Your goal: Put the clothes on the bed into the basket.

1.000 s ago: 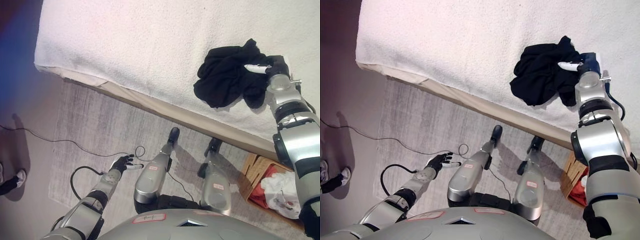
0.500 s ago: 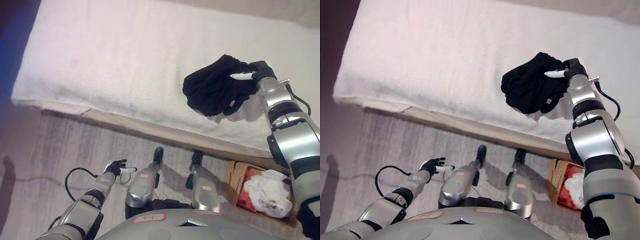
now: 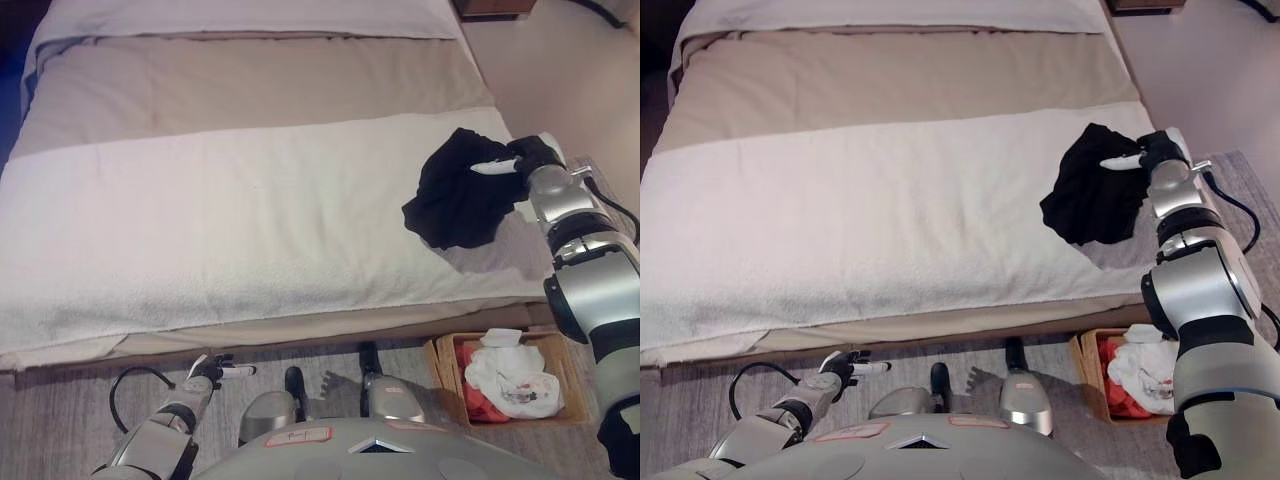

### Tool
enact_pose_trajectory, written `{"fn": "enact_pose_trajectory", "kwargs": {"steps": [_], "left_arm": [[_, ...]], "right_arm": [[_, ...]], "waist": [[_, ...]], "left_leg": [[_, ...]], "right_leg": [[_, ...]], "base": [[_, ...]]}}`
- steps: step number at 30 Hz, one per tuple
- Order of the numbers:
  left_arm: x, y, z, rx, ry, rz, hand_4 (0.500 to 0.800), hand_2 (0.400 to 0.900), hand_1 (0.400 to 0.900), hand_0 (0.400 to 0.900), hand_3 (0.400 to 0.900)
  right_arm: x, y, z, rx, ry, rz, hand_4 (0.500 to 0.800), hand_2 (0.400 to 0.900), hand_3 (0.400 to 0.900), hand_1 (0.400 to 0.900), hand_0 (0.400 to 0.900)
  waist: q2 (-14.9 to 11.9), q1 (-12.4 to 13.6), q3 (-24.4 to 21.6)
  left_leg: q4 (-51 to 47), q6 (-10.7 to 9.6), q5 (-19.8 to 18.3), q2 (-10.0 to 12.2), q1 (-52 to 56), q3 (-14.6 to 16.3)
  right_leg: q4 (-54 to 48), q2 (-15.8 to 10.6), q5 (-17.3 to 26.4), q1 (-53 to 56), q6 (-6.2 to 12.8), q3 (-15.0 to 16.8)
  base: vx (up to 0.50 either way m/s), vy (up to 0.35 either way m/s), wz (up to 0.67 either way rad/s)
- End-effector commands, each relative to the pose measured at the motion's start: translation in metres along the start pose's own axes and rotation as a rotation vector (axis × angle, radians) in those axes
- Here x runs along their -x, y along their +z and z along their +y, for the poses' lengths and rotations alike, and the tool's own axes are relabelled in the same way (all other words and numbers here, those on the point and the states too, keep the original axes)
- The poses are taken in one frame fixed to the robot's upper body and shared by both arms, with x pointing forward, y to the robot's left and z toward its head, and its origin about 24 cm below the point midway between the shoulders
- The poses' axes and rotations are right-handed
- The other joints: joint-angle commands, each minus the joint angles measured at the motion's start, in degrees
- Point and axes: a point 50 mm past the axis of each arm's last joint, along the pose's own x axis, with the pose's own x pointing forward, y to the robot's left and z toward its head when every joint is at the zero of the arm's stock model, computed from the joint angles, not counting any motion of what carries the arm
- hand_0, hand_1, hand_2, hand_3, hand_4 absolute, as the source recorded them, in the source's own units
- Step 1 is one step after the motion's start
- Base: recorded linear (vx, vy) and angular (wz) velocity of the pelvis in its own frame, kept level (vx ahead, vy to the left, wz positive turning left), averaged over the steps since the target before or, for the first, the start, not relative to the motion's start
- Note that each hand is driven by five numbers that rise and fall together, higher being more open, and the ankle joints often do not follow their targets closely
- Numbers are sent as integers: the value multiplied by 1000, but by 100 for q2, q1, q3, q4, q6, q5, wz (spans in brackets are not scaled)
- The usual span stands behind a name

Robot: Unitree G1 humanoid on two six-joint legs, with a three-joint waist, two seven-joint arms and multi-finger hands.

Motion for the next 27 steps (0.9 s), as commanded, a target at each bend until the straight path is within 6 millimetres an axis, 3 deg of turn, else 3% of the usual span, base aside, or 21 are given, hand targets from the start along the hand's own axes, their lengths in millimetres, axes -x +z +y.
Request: {"fn": "enact_pose_trajectory", "kwargs": {"steps": [1, 14, 22, 27], "left_arm": [[3, -18, 27, -61, 83, 79, 800, 900, 900, 900, 900], [3, -10, 37, -51, 112, 52, 800, 900, 900, 900, 900], [4, -24, 33, -52, 101, 90, 800, 900, 900, 900, 900], [4, -24, 34, -55, 102, 89, 800, 900, 900, 900, 900]], "right_arm": [[9, 25, -70, 69, -209, -84, 500, 400, 400, 400, 400], [21, -9, -119, 33, -342, 36, 500, 400, 400, 400, 400], [25, -36, -125, 30, -357, 110, 500, 400, 400, 400, 400], [26, -41, -125, 42, -353, 127, 500, 400, 400, 400, 400]], "waist": [[-97, -6, -257], [29, -352, -392], [163, -497, -360], [234, -585, -318]], "left_leg": [[535, -73, -783, 203, 7, 146], [508, -23, -880, 219, 257, 730], [573, 28, -997, 217, 370, 1034], [607, 63, -1041, 207, 394, 1243]], "right_leg": [[311, -124, -456, 53, 361, 50], [300, 48, -298, -67, 497, 569], [263, 118, -219, -113, 565, 804], [259, 182, -148, -209, 604, 952]], "base": [[-10, 3, -37], [-11, 4, -34], [-9, 6, -30], [-3, 22, -32]]}}
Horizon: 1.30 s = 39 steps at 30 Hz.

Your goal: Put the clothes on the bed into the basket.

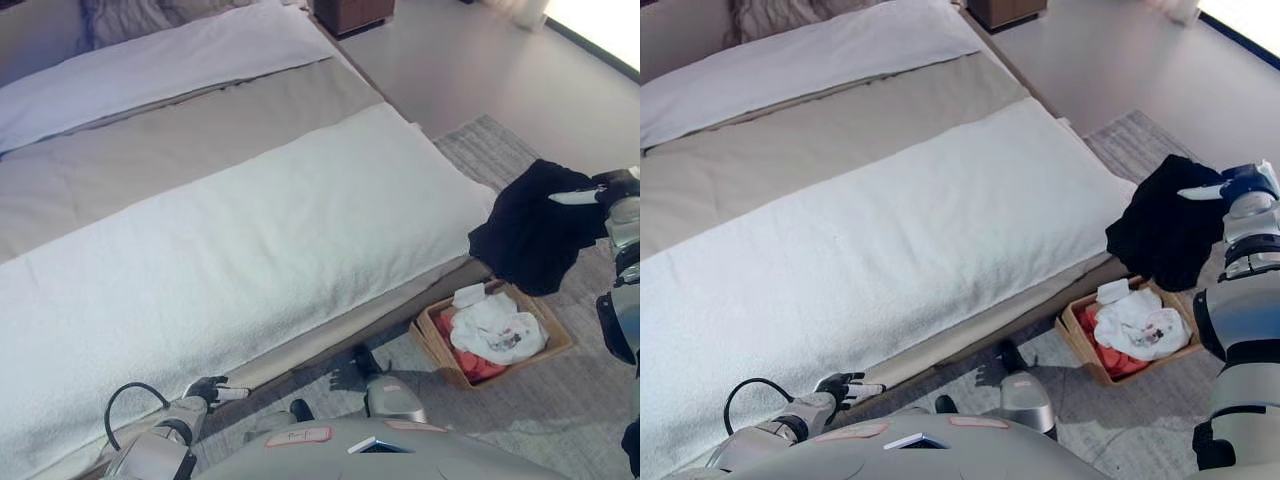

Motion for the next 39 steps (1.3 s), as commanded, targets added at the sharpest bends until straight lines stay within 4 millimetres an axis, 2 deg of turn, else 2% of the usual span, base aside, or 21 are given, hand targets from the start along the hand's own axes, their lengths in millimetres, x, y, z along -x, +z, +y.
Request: {"fn": "enact_pose_trajectory", "kwargs": {"steps": [1, 10, 14, 15, 16, 29, 32, 33, 39], "left_arm": [[2, -10, 33, -30, 102, 41, 800, 900, 900, 900, 900], [2, 3, 34, -38, 111, 8, 800, 900, 900, 900, 900], [2, -1, 33, -38, 109, 17, 800, 900, 900, 900, 900], [2, -3, 33, -39, 109, 24, 800, 900, 900, 900, 900], [2, -4, 32, -42, 109, 29, 800, 900, 900, 900, 900], [2, 3, 33, -40, 115, 7, 800, 900, 900, 900, 900], [1, 4, 31, -49, 112, 4, 800, 900, 900, 900, 900], [1, 4, 31, -48, 111, 5, 800, 900, 900, 900, 900], [1, 6, 31, -57, 113, 1, 800, 900, 900, 900, 900]], "right_arm": [[8, 31, -58, -28, -186, -95, 500, 400, 400, 400, 400], [8, 30, -59, -26, -180, -95, 500, 400, 400, 400, 400], [8, 27, -60, -32, -185, -90, 500, 400, 400, 400, 400], [9, 27, -62, -32, -190, -86, 549, 482, 482, 482, 482], [9, 26, -63, -28, -192, -85, 800, 900, 900, 900, 900], [7, 21, -60, -37, -186, -75, 800, 900, 900, 900, 900], [7, 15, -59, -45, -186, -63, 800, 900, 900, 900, 900], [7, 15, -60, -47, -186, -64, 800, 900, 900, 900, 900], [6, 9, -59, -54, -185, -52, 800, 900, 900, 900, 900]], "waist": [[55, -54, -113], [64, -140, -52], [80, -145, -18], [85, -146, -16], [96, -147, -14], [175, -128, 34], [140, -105, 38], [58, -102, 52], [13, -69, 69]], "left_leg": [[615, 116, -912, 140, -49, -212], [641, 141, -954, 108, -69, -144], [684, 135, -968, 107, -84, -136], [688, 137, -973, 104, -78, -131], [681, 137, -973, 105, -73, -125], [660, 136, -943, 77, -137, -168], [673, 116, -931, 92, -160, -204], [694, 89, -787, 96, -225, -136], [691, 71, -774, 117, -234, -196]], "right_leg": [[247, -130, -281, -11, 523, -83], [261, -133, -213, -90, 567, -33], [250, -141, -203, -90, 571, -17], [252, -138, -204, -89, 566, -7], [247, -139, -201, -87, 566, -6], [270, -162, -189, -145, 557, -18], [268, -182, -201, -131, 537, -72], [288, -185, -103, -195, 496, -40], [289, -190, -127, -162, 473, -111]], "base": [[53, 78, -23], [-3, 4, -11], [-4, -5, -3], [2, -6, -4], [1, -7, -4], [-3, -2, 0], [-33, -41, 13], [-63, -86, 8], [-5, -21, 6]]}}
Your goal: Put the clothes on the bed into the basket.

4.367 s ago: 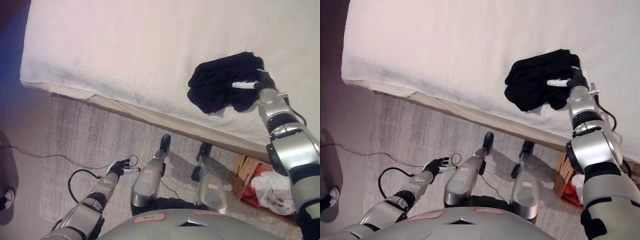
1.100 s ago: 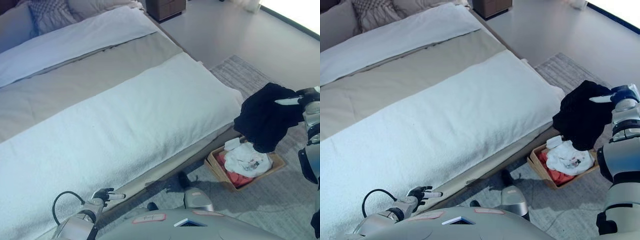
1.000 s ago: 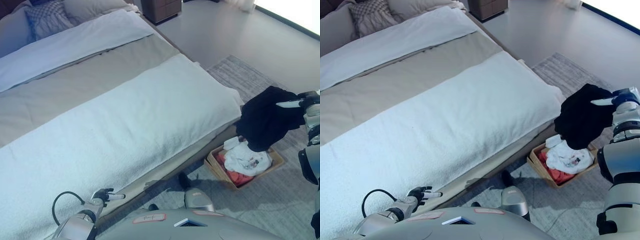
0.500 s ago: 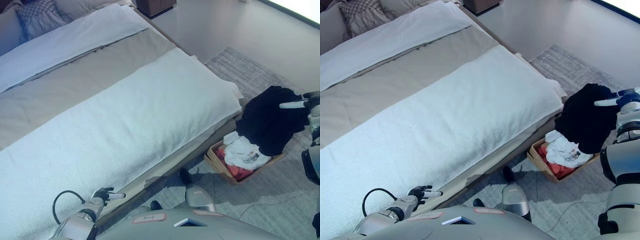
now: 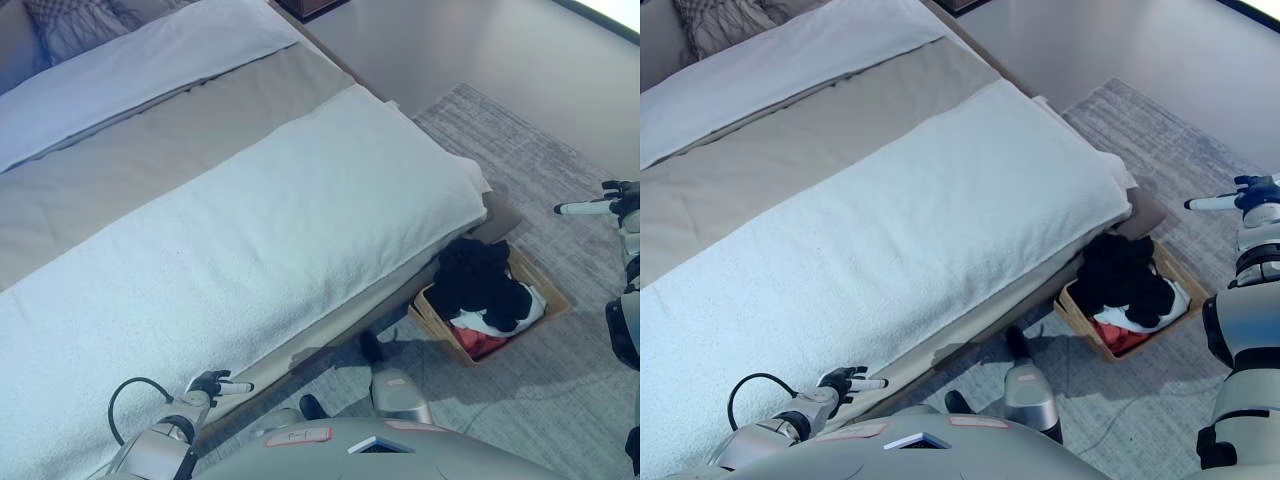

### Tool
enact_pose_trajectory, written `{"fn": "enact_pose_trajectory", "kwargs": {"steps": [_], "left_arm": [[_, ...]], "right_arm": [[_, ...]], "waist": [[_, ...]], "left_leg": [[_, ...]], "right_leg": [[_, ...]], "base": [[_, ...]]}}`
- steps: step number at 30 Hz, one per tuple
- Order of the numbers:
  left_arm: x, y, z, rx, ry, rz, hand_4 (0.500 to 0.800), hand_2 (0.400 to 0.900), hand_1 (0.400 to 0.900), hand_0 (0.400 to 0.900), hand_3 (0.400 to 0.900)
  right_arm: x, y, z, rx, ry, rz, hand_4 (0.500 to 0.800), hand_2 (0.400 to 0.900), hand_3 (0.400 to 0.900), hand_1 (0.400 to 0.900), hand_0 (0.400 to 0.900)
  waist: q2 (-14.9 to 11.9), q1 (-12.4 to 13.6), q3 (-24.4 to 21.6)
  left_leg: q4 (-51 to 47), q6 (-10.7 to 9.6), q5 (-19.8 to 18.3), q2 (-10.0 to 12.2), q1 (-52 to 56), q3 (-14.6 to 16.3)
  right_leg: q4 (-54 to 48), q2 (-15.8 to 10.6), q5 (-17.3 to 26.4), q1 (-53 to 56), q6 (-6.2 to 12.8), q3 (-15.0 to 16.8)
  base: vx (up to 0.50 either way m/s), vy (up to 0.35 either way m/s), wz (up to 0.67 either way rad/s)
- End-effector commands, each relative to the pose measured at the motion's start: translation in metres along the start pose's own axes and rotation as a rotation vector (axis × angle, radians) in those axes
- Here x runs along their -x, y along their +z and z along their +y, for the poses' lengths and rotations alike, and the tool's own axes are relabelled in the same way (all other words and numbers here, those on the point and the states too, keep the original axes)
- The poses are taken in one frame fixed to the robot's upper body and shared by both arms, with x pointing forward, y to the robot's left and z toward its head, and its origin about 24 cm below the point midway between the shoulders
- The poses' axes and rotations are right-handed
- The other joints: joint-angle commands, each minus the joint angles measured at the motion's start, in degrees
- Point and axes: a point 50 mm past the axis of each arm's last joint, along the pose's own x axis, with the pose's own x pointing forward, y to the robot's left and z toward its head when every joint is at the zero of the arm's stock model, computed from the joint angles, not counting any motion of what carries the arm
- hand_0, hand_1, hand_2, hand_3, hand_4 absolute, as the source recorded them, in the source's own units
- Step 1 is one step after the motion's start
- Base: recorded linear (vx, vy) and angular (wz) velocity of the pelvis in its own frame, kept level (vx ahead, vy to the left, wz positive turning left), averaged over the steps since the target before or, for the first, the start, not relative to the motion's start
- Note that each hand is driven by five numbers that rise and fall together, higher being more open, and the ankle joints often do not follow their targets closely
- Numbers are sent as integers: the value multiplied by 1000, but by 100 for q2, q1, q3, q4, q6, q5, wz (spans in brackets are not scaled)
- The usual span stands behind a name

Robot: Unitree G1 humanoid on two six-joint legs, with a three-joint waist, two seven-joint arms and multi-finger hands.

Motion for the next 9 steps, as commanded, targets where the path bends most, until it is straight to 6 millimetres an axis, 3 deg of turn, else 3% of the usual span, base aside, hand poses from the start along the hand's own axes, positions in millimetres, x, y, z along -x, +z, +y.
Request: {"fn": "enact_pose_trajectory", "kwargs": {"steps": [1, 9], "left_arm": [[1, -2, 31, -47, 108, 23, 800, 900, 900, 900, 900], [1, 0, 27, -57, 92, 17, 800, 900, 900, 900, 900]], "right_arm": [[6, 29, -46, -14, -156, -106, 800, 900, 900, 900, 900], [5, 21, -42, -11, -146, -88, 800, 900, 900, 900, 900]], "waist": [[-175, 26, -143], [-196, 68, -129]], "left_leg": [[677, 12, -603, 136, -277, -524], [648, -8, -582, 152, -281, -581]], "right_leg": [[283, -184, -243, 7, 399, -17], [275, -207, -274, 43, 365, -86]], "base": [[0, 0, 0], [1, -2, 4]]}}
